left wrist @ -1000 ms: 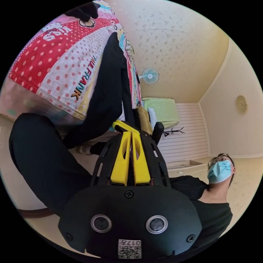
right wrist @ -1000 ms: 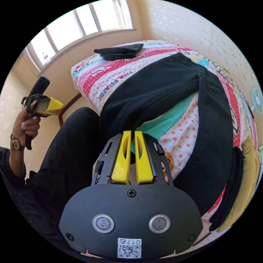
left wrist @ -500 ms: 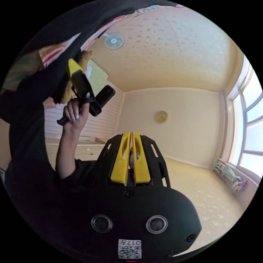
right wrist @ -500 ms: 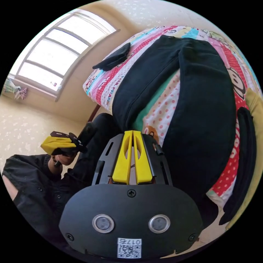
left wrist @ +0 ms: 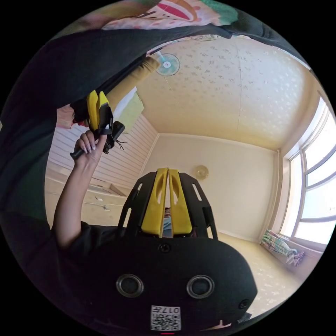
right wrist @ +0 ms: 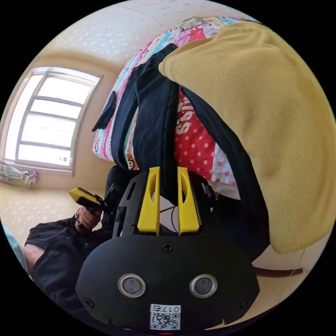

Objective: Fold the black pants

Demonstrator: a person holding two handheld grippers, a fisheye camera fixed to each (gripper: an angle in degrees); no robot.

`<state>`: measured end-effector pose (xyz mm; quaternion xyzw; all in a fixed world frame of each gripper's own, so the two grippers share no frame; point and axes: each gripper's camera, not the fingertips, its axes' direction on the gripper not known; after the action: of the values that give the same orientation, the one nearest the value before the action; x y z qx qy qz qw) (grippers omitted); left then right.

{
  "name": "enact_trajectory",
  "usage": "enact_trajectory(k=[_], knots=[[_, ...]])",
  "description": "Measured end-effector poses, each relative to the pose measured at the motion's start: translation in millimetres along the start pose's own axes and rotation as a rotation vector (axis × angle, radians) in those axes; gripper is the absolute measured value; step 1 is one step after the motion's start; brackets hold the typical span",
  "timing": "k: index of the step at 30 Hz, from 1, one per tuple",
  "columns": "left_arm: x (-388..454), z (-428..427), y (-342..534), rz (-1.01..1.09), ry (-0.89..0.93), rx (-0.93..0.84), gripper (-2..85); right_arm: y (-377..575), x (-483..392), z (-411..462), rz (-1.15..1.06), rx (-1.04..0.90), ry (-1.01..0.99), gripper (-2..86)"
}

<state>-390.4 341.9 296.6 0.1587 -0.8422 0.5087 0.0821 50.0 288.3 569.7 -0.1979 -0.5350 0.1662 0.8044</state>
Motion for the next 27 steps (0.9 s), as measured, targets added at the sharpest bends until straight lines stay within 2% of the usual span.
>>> enact_trajectory(k=[4,6,8,10,12,14,15,17,18,20,22,26,27], knots=[[-50,7,-20,-0.08,0.021,0.039,-0.1,0,15,-2,-0.039,-0.053,-0.028,10.9],[-72,8,-27,-0.093,0.009,0.069,1.7,-2,25,11,-0.073,-0.158,-0.03,11.3],[-98,3,-36,-0.073,-0.017,0.143,2.7,0,35,27,-0.076,-0.281,-0.07,9.0],[-106,0,-41,-0.024,-0.093,0.191,1.7,2,44,27,-0.057,-0.29,-0.11,5.3],[-104,9,-50,0.053,-0.258,0.164,0.3,9,40,5,-0.176,-0.238,-0.255,4.2],[-92,40,-61,0.205,-0.557,0.07,0.7,17,31,-21,-0.307,-0.137,-0.367,3.7],[-89,50,-63,0.246,-0.638,0.052,1.0,23,24,-37,-0.396,-0.068,-0.434,3.5],[-86,94,-68,0.372,-0.97,0.006,7.3,27,14,-48,-0.498,-0.01,-0.496,3.3],[-88,105,-70,0.396,-1.049,-0.007,8.8,25,7,-48,-0.54,-0.012,-0.522,3.2],[-110,146,-80,0.448,-1.361,-0.067,14.8,20,-3,-39,-0.565,-0.052,-0.55,3.2],[-135,167,-89,0.472,-1.587,-0.089,17.0,16,-16,-27,-0.591,-0.079,-0.542,3.2],[-213,187,-110,0.432,-2.107,-0.158,11.6,10,-37,-4,-0.635,-0.115,-0.495,3.3],[-225,187,-112,0.417,-2.159,-0.171,10.5,9,-36,0,-0.638,-0.118,-0.492,3.3]])
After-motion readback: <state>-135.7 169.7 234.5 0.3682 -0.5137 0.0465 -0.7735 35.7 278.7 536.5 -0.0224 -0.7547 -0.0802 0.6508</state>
